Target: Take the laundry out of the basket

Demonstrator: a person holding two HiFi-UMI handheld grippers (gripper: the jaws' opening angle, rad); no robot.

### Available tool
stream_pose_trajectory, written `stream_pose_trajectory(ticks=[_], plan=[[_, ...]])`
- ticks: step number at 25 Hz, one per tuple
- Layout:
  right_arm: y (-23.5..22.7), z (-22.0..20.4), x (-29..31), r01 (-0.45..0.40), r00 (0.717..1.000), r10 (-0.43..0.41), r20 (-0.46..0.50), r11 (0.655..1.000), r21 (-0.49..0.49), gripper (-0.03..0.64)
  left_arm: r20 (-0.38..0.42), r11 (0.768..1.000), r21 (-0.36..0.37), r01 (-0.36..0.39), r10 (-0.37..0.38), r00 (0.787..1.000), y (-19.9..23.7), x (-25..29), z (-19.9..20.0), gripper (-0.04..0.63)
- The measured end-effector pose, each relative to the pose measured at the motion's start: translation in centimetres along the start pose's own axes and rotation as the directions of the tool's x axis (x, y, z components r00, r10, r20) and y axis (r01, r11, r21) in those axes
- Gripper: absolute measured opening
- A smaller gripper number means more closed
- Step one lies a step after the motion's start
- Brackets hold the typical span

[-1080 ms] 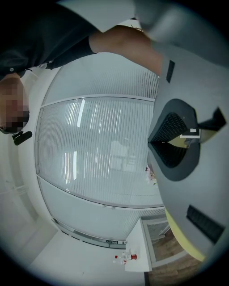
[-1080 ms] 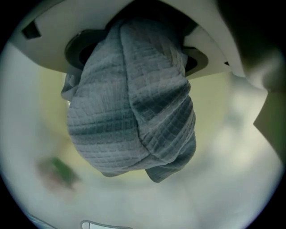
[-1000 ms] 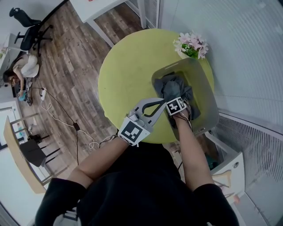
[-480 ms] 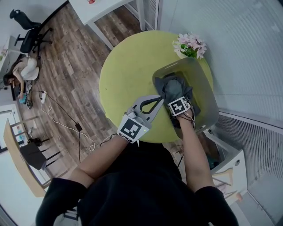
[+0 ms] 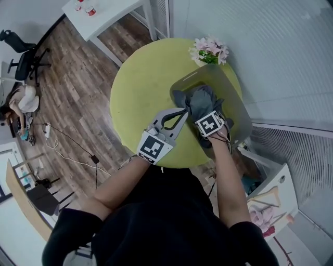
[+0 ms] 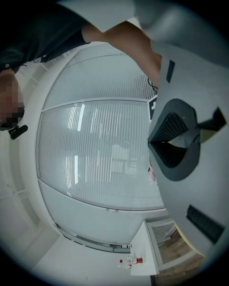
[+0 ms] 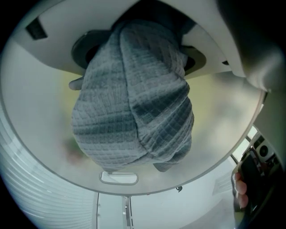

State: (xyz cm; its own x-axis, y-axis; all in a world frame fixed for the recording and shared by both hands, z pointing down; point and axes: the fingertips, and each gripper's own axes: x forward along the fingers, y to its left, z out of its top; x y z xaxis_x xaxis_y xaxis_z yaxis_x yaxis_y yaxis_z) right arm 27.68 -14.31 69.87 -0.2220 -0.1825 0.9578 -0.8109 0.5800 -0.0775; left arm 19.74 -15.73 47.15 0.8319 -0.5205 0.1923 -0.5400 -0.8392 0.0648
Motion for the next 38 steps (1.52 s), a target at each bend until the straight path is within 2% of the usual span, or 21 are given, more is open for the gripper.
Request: stream_pose_trajectory(ticks=[10, 15, 22, 28, 32, 38], plan=[[0.7, 3.4, -7.8, 0.066, 0.993, -0.072, 0.096, 0.996, 0.056, 0.422, 0.038, 0.999, 0.013, 0.052, -0.053, 0.998, 0.5, -0.2, 2.5, 0.008], [1.2, 5.5, -12.4, 0.084, 0.979, -0.107, 0.176, 0.988, 0.133, 0.422, 0.073, 0.997, -0.017, 0.072, -0.071, 0.995, 1.1, -1.4, 4.7, 0.008], [3.3, 8.9, -18.4, 0.129, 0.955, -0.160, 0.249, 0.982, 0.135, 0.422, 0.126, 0.997, -0.016, 0.074, -0.071, 0.990, 1.9, -4.6, 7.2, 0.008], [7.3, 13.2, -21.1, 0.120, 0.937, -0.146, 0.318, 0.988, 0.102, 0.422, 0.209, 0.999, -0.044, 0.012, -0.002, 0.978, 4.0, -8.8, 8.9, 0.008], [10.9, 16.3, -21.0, 0.043, 0.929, -0.077, 0.362, 0.994, 0.101, 0.422, 0.218, 0.999, -0.043, -0.032, 0.041, 0.975, 6.0, -11.8, 8.8, 0.008], [16.5, 19.5, -18.2, 0.025, 0.942, -0.031, 0.334, 0.999, 0.020, 0.422, 0.184, 0.995, -0.031, -0.091, 0.095, 0.978, 9.0, -16.4, 7.2, 0.008]])
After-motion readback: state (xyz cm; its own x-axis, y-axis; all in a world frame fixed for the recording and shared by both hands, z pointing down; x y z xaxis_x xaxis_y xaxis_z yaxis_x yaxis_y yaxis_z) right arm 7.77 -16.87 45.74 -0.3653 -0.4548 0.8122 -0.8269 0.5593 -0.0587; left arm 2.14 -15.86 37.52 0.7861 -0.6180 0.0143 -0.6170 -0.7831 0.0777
